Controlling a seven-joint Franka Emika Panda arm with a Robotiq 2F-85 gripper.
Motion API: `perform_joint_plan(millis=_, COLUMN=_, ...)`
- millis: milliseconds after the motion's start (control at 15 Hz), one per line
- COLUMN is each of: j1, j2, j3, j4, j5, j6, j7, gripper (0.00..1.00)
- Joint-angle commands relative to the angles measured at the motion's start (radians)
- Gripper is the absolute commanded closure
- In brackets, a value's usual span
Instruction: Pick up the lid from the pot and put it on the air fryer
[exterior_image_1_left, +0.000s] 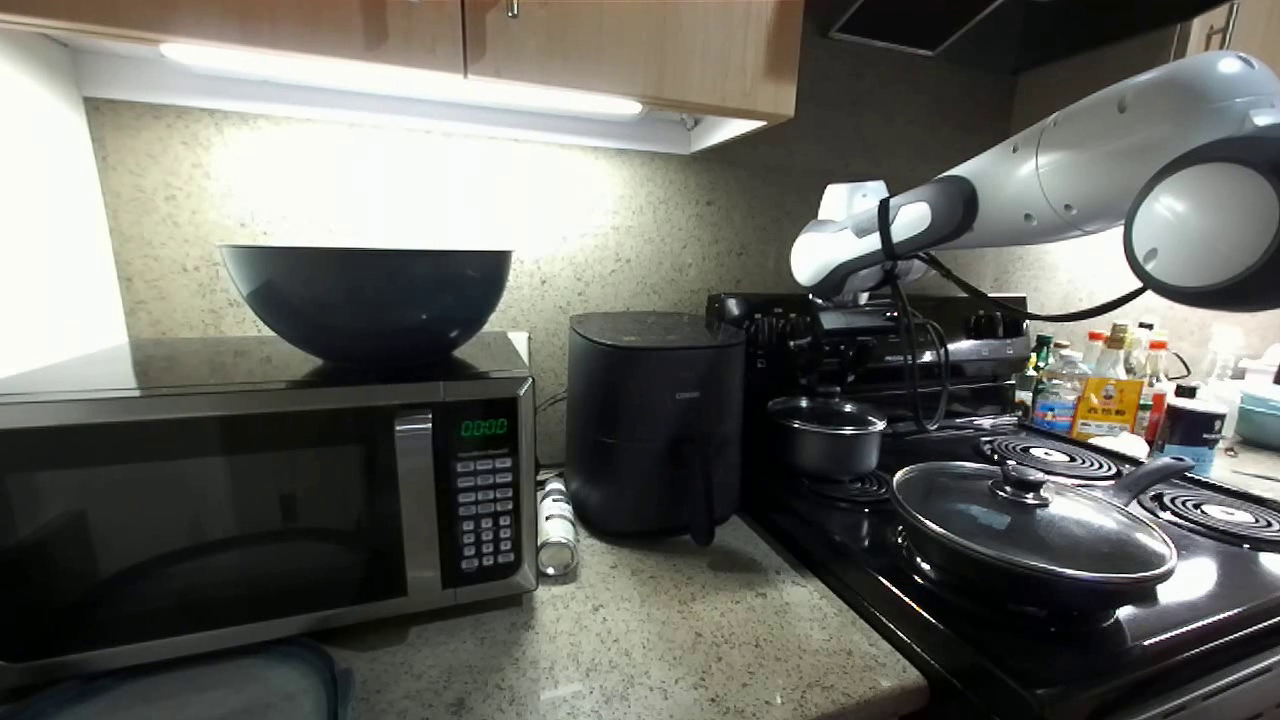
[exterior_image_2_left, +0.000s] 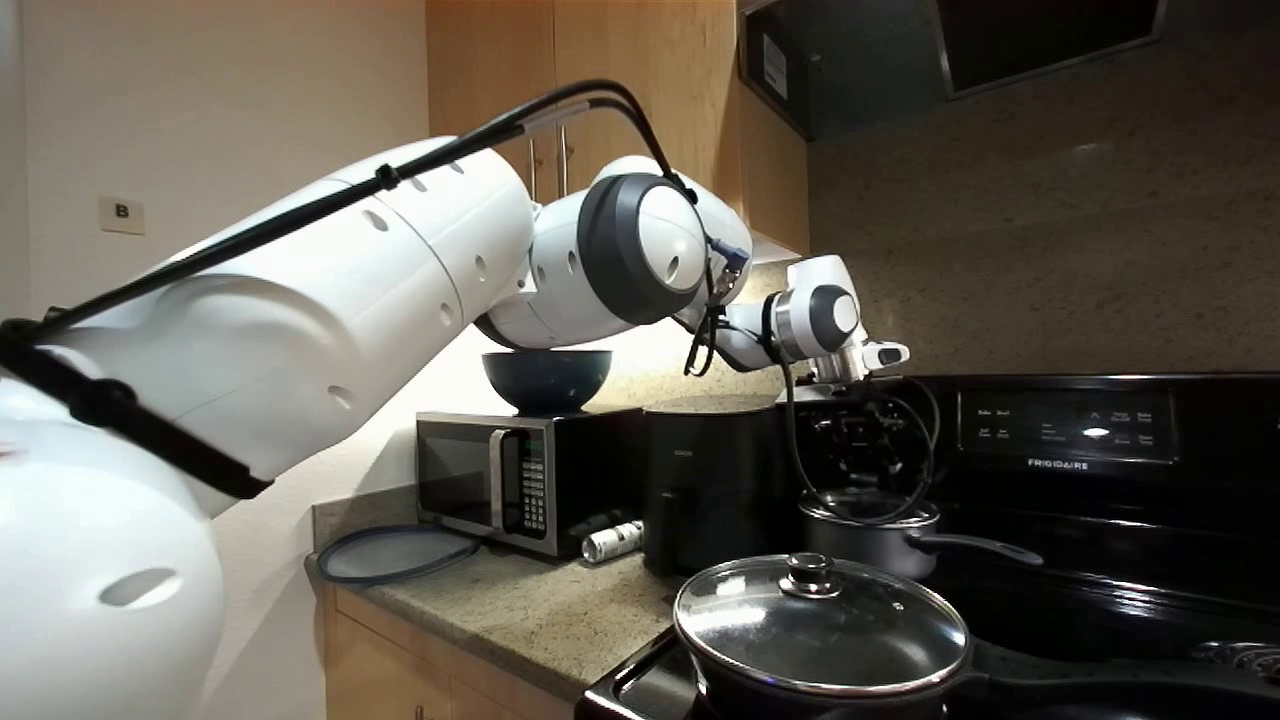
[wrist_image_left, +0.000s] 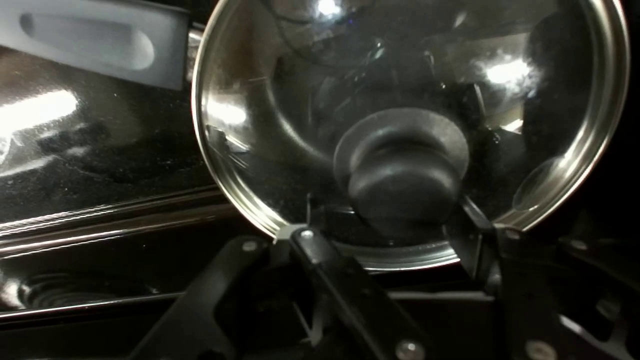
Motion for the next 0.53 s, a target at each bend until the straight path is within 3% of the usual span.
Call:
perform_joint_plan(millis=0, j1=0.000, j2=-0.001, j3=0.002, j4=-0.003, j5=0.001, j6=-0.001, j7=-0.004, gripper=0.06)
perform_joint_plan(millis=133, j1=0.001, j2=-0.007, j3=0.004, j4=-0.012, j5=0.001, j6=0.004, j7=-0.007, gripper=0.00)
perform_joint_plan(millis=467, j1=0.003, j2=-0.012, j3=0.008, j4=-0.020, j5=0.002, j6=0.007, j7=-0.009, gripper=0.00)
